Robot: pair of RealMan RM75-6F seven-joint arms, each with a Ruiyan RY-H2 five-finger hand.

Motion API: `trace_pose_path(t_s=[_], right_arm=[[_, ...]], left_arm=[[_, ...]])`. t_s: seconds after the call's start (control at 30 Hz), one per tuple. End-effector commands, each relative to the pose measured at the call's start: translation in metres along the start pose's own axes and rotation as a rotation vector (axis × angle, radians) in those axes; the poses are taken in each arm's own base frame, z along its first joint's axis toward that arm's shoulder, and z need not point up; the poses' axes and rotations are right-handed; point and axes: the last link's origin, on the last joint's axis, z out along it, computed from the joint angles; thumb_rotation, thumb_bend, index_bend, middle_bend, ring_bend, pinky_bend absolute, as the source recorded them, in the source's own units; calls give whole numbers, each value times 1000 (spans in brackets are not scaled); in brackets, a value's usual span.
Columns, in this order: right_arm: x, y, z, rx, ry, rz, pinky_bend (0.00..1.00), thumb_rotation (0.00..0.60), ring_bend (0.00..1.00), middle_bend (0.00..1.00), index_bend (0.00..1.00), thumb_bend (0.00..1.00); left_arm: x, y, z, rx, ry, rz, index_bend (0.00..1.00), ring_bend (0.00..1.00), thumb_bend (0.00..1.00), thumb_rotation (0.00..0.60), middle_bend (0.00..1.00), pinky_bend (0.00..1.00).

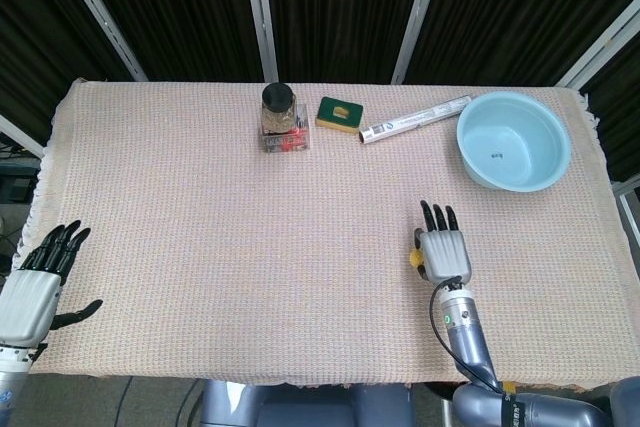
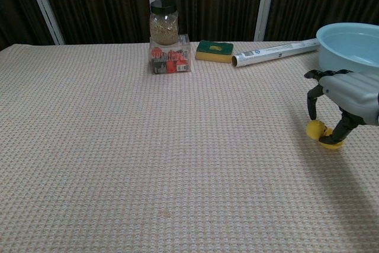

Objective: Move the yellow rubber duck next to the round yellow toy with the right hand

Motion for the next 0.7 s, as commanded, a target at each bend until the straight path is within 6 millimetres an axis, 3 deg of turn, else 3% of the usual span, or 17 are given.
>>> trace_pose_path(t_s=[0.03, 0.37, 0.7], right_arm=[[-4, -3, -1, 10, -6, -3, 0, 600, 0, 0, 509, 155], [-6, -8, 0, 25, -3, -11, 0, 600, 0, 0, 509, 156], [0, 3, 1, -8, 6, 3, 0, 600, 0, 0, 509, 156]], left_arm=[[0, -1, 0, 2, 0, -1, 0, 0, 0, 600, 0, 222], [0, -1, 0, -4, 1, -1, 0, 0, 0, 600, 0, 222], [0, 0, 1, -7, -1, 0, 0, 0, 0, 600, 0, 222]])
